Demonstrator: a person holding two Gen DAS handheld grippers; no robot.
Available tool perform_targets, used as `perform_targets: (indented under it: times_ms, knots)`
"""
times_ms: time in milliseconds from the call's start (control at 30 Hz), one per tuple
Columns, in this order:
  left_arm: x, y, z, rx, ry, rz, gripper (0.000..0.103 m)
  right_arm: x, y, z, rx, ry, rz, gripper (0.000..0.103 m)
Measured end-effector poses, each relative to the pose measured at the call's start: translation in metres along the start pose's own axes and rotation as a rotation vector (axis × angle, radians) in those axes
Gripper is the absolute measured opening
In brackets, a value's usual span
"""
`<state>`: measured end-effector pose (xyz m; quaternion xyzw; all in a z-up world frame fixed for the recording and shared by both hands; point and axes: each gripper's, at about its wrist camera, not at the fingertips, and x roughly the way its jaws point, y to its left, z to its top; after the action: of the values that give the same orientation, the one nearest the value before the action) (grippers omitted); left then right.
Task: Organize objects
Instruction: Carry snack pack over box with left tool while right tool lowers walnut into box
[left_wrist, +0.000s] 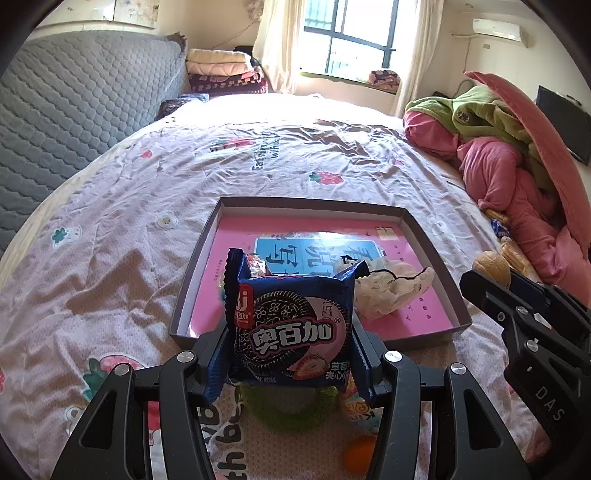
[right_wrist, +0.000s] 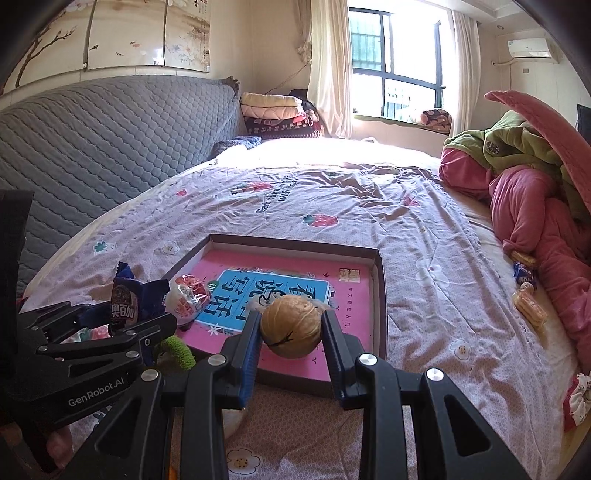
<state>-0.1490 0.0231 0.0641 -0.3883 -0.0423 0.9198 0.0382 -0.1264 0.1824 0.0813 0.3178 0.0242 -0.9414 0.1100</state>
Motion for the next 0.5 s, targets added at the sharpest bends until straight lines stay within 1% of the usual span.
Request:
perform_targets:
  times_ms: [300, 500]
  knots:
    - [0.004, 0.002, 0.023, -0.011, -0.024, -0.006, 0.057, -0.002, -0.007, 0.020, 0.016, -0.035, -0.005, 0.033]
    - [0.008, 0.000, 0.040, -0.016, -0.032, -0.009, 0.057, 0.002, -0.012, 0.029, 0.008, -0.039, -0.010, 0.033]
